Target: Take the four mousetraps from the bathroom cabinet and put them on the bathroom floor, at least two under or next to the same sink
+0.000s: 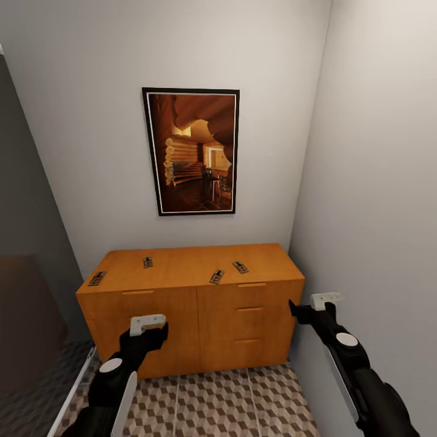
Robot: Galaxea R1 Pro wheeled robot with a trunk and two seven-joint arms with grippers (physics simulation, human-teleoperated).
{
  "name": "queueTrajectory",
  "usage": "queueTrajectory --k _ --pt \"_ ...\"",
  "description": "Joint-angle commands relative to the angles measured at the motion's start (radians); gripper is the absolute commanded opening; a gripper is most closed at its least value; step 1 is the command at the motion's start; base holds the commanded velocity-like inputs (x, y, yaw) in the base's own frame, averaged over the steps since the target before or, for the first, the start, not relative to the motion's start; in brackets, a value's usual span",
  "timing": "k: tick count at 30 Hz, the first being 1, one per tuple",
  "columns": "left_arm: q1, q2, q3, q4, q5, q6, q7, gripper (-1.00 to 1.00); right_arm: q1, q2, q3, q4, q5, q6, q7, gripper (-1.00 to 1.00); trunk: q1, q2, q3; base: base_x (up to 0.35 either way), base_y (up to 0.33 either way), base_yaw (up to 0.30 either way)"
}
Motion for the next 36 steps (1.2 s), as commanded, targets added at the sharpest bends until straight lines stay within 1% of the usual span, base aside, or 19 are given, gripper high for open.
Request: queueTrajectory --k 1,4,6,10,11,13,14,16,17,18,19,21,22,23,24,26,27,31,36 --pt "-0.014 -0.003 0.000 -0.002 -0.002 0.006 0.001 1.00 -0.003 0.000 0.000 -0.016 0.003 0.018 0.000 1.00 0.000 -0.001 -0.001 0.000 0.000 0.000" --pt "-0.057 -0.014 0.000 -0.003 -0.003 0.010 0.001 1.00 -0.021 0.000 0.000 -0.046 0.002 0.045 0.000 1.00 0.000 -0.001 -0.001 0.000 0.000 0.000" --pt "-0.100 -0.029 -0.001 -0.004 -0.004 0.030 0.001 1.00 -0.052 0.000 0.000 -0.061 0.001 0.060 0.000 1.00 0.000 -0.001 -0.001 0.000 0.000 0.000" --pt "-0.162 -0.031 -0.001 -0.004 -0.005 0.080 0.002 1.00 -0.100 0.000 0.000 -0.070 0.000 0.071 -0.002 1.00 0.000 -0.001 -0.001 0.000 0.000 0.000" --pt "-0.197 -0.031 -0.001 -0.003 -0.005 0.104 0.002 1.00 -0.128 0.001 0.000 -0.072 -0.001 0.082 -0.004 1.00 0.000 -0.001 -0.001 0.000 0.000 0.000" --pt "-0.232 -0.031 -0.002 -0.003 -0.006 0.123 0.002 1.00 -0.160 0.002 0.000 -0.074 -0.002 0.100 -0.005 1.00 0.000 -0.001 -0.001 0.000 0.000 0.000" --pt "-0.289 -0.031 -0.002 0.001 -0.005 0.143 0.000 1.00 -0.213 0.004 0.000 -0.074 -0.003 0.140 -0.006 1.00 0.000 -0.001 -0.001 0.000 0.000 0.000" --pt "-0.328 -0.031 -0.004 0.004 -0.005 0.155 0.000 1.00 -0.248 0.008 0.000 -0.074 -0.006 0.165 -0.007 1.00 0.000 -0.001 -0.001 0.000 0.000 0.000" --pt "-0.367 -0.031 -0.011 0.011 -0.005 0.168 0.000 1.00 -0.282 0.014 0.000 -0.073 -0.013 0.182 -0.007 1.00 0.000 -0.001 -0.001 0.000 0.000 0.000" --pt "-0.385 -0.031 -0.016 0.017 -0.005 0.175 0.001 1.00 -0.298 0.018 0.000 -0.072 -0.018 0.189 -0.007 1.00 0.000 -0.001 -0.001 0.000 0.000 0.000" --pt "-0.470 -0.031 -0.048 0.068 -0.005 0.214 0.003 1.00 -0.365 0.035 0.000 -0.054 -0.039 0.211 -0.009 1.00 0.000 -0.001 -0.001 0.000 0.000 0.000" --pt "-0.500 -0.031 -0.057 0.109 -0.005 0.224 0.003 1.00 -0.385 0.042 0.000 -0.031 -0.044 0.219 -0.012 1.00 0.000 -0.001 -0.001 0.000 0.000 0.000" --pt "-0.532 -0.031 -0.063 0.172 -0.004 0.230 0.004 1.00 -0.407 0.050 0.001 0.008 -0.047 0.224 -0.014 1.00 0.000 -0.001 -0.001 0.000 0.000 0.000" --pt "-0.549 -0.031 -0.065 0.212 -0.004 0.231 0.004 1.00 -0.419 0.054 0.001 0.034 -0.047 0.226 -0.015 1.00 0.000 -0.001 -0.001 0.000 0.000 0.000" --pt "-0.605 -0.031 -0.069 0.355 -0.004 0.230 0.005 1.00 -0.456 0.068 0.002 0.135 -0.048 0.224 -0.018 1.00 0.000 -0.001 -0.001 0.000 0.000 0.000" --pt "-0.640 -0.031 -0.070 0.450 -0.003 0.226 0.005 1.00 -0.479 0.079 0.002 0.210 -0.046 0.220 -0.018 1.00 0.000 -0.001 -0.001 0.000 0.000 0.000" --pt "-0.667 -0.031 -0.071 0.518 -0.002 0.219 0.005 1.00 -0.498 0.089 0.002 0.273 -0.043 0.213 -0.018 1.00 0.000 -0.001 -0.001 0.000 0.000 0.000" --pt "-0.698 -0.031 -0.072 0.597 -0.001 0.206 0.004 1.00 -0.522 0.102 0.004 0.352 -0.038 0.199 -0.016 1.00 0.000 -0.001 -0.001 0.000 0.000 0.000" --pt "-0.711 -0.031 -0.070 0.631 0.000 0.198 0.001 1.00 -0.532 0.107 0.013 0.391 -0.033 0.191 -0.018 1.00 0.000 -0.001 -0.001 0.000 0.000 0.000"
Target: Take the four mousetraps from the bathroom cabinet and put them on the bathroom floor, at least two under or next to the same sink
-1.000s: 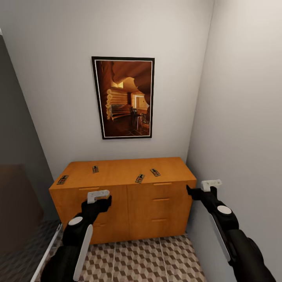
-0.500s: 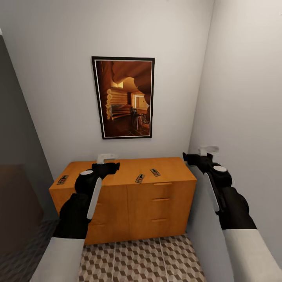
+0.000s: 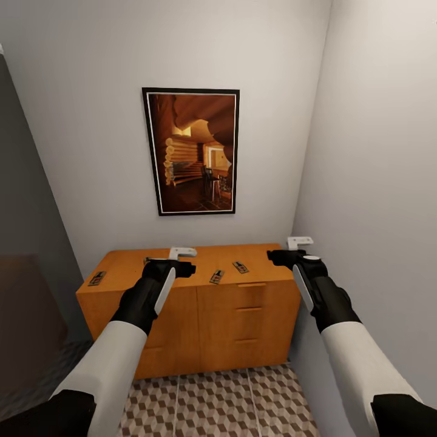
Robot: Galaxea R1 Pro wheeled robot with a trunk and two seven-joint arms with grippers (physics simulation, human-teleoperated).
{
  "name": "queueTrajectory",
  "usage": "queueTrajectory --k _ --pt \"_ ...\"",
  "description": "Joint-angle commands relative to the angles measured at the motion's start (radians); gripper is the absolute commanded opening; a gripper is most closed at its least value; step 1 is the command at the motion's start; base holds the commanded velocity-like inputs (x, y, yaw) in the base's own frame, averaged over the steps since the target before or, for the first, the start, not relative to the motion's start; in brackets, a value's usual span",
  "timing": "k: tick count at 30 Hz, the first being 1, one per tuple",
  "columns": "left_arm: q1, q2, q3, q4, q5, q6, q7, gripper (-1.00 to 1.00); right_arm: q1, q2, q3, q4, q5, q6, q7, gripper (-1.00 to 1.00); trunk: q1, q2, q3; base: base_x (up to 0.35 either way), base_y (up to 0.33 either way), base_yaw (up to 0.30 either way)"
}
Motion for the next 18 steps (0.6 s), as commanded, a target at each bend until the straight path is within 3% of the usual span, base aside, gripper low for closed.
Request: queueTrajectory --k 1,18 --pt "-0.001 0.000 -0.001 0.000 -0.001 0.004 0.003 1.00 0.000 0.000 0.002 0.000 0.000 0.005 -0.002 1.00 0.000 -0.001 -0.001 0.000 0.000 0.000" --pt "-0.002 0.000 0.001 0.004 0.000 0.002 -0.002 1.00 -0.001 -0.005 0.004 0.007 0.003 -0.002 0.001 1.00 0.000 -0.001 -0.001 0.000 0.000 0.000"
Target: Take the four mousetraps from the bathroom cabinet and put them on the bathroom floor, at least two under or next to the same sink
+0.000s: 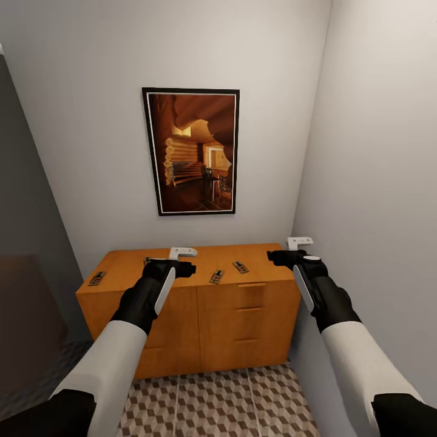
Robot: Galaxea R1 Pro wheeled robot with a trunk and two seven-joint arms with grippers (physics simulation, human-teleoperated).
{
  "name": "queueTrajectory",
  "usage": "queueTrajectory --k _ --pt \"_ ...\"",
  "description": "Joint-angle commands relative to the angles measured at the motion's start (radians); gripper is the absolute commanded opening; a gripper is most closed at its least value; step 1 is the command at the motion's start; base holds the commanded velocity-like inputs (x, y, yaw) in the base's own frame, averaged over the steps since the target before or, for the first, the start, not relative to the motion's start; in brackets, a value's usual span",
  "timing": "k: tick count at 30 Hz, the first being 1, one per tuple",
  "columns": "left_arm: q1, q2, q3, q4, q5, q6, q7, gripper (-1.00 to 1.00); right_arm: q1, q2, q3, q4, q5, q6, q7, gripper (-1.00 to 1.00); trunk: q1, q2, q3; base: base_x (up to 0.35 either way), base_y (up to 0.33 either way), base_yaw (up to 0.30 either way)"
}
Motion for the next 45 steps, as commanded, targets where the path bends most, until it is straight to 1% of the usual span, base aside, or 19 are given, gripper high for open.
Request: queueTrajectory --k 1,10,13,17,18,19,20,22,23,24,30,33,41,45 --pt "0.000 0.000 -0.001 -0.001 -0.001 0.004 0.002 1.00 -0.001 0.000 0.001 -0.001 0.001 0.005 -0.002 1.00 0.000 -0.001 -0.001 0.000 0.000 0.000" --pt "0.001 0.000 -0.002 -0.001 -0.001 0.004 -0.003 1.00 -0.001 -0.001 0.003 -0.003 0.000 0.001 0.003 1.00 0.000 -0.001 -0.001 0.000 0.000 0.000" --pt "0.001 0.000 -0.010 -0.001 -0.001 0.005 -0.003 1.00 -0.001 -0.001 0.004 -0.002 -0.001 0.001 0.003 1.00 0.000 -0.001 -0.001 0.000 0.000 0.000" --pt "0.001 0.000 -0.061 0.000 -0.003 0.011 -0.003 1.00 -0.001 -0.002 0.009 0.004 0.004 0.003 0.003 1.00 0.000 -0.001 -0.001 0.000 0.000 0.000" --pt "0.001 0.000 -0.088 0.001 -0.003 0.013 -0.003 1.00 -0.001 -0.002 0.009 0.006 0.012 0.004 0.002 1.00 0.000 -0.001 -0.001 0.000 0.000 0.000" --pt "0.001 0.000 -0.102 0.003 -0.003 0.013 -0.002 1.00 -0.001 -0.002 0.009 0.008 0.017 0.005 0.002 1.00 0.000 -0.001 -0.001 0.000 0.000 0.000" --pt "0.001 0.000 -0.129 0.005 -0.003 0.014 -0.001 1.00 -0.001 -0.002 0.009 0.017 0.029 0.006 0.002 1.00 0.000 -0.001 -0.001 0.000 0.000 0.000" --pt "0.002 0.000 -0.150 0.007 -0.003 0.016 -0.001 1.00 -0.001 -0.002 0.009 0.030 0.042 0.007 0.001 1.00 0.000 -0.001 -0.001 0.000 0.000 0.000" --pt "0.002 0.000 -0.164 0.009 -0.003 0.016 -0.001 1.00 -0.001 -0.002 0.009 0.043 0.055 0.008 0.001 1.00 0.000 -0.001 -0.001 0.000 0.000 0.000" --pt "0.002 0.000 -0.169 0.009 -0.003 0.017 -0.001 1.00 -0.001 -0.002 0.008 0.048 0.061 0.008 0.002 1.00 0.000 -0.001 -0.001 0.000 0.000 0.000" --pt "0.002 0.000 -0.184 0.011 -0.003 0.018 -0.002 1.00 -0.001 -0.002 0.009 0.066 0.093 0.007 0.004 1.00 0.000 -0.001 -0.001 0.000 0.000 0.000" --pt "0.002 0.000 -0.186 0.011 -0.003 0.018 -0.002 1.00 -0.001 -0.002 0.009 0.068 0.101 0.006 0.005 1.00 0.000 -0.001 -0.001 0.000 0.000 0.000" --pt "0.004 0.000 -0.189 0.011 -0.001 0.018 -0.003 1.00 -0.001 -0.002 0.010 0.070 0.106 0.003 0.005 1.00 0.000 -0.001 -0.001 0.004 0.000 0.000" --pt "0.004 0.000 -0.189 0.011 0.000 0.018 -0.003 1.00 -0.001 -0.002 0.011 0.070 0.105 0.002 0.005 1.00 0.000 -0.001 -0.001 0.126 -0.009 0.000"
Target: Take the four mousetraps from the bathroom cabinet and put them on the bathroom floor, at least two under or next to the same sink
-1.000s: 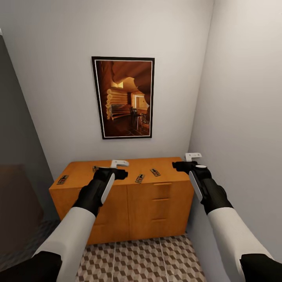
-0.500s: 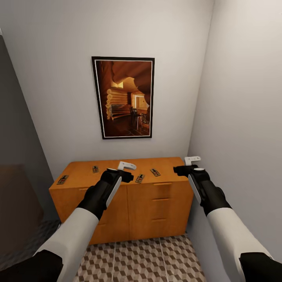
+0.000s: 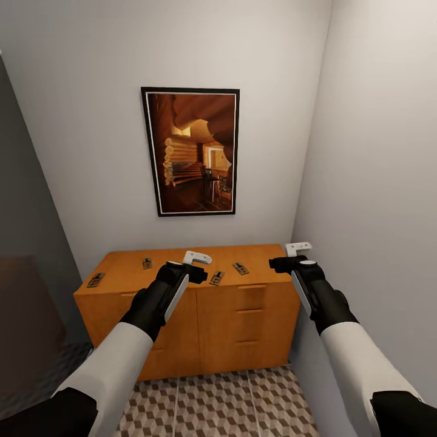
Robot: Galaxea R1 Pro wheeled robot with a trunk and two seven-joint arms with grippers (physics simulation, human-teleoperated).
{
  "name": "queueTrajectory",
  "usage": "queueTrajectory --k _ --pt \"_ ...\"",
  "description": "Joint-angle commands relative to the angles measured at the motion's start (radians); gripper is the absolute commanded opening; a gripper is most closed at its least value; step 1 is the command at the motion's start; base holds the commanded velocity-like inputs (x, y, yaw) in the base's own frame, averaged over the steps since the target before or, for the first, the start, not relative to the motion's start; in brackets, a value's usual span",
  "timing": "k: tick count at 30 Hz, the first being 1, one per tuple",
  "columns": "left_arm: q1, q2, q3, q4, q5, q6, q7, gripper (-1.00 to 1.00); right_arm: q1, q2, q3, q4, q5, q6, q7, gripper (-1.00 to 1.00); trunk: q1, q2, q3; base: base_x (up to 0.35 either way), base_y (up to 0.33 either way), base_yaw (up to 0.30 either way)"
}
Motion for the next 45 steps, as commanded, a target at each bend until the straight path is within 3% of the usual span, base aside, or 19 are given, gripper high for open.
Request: queueTrajectory --k 1,11,28,34,45 --pt "0.000 0.000 -0.001 -0.001 -0.001 0.004 0.004 1.00 0.000 0.000 0.002 -0.001 0.010 0.006 0.000 1.00 0.001 -0.001 0.000 0.225 -0.042 0.000" --pt "0.000 0.000 -0.001 0.000 -0.001 0.003 0.003 1.00 0.000 0.000 0.002 -0.001 0.010 0.006 0.000 1.00 0.001 -0.001 0.000 0.211 -0.042 0.000" --pt "0.003 0.000 -0.003 0.007 0.000 0.003 0.003 1.00 0.000 0.000 0.003 -0.001 0.012 0.007 0.000 1.00 0.001 -0.001 0.000 0.030 -0.015 0.000" --pt "0.003 0.000 -0.003 0.009 0.002 0.002 0.003 1.00 0.000 0.000 0.003 -0.001 0.034 0.007 0.000 1.00 0.001 -0.001 0.000 0.183 -0.176 0.000" --pt "0.003 0.000 -0.003 0.010 0.063 -0.001 0.004 1.00 0.000 0.000 0.006 0.000 0.067 0.006 0.000 1.00 0.001 -0.001 0.000 0.091 -0.078 0.000"
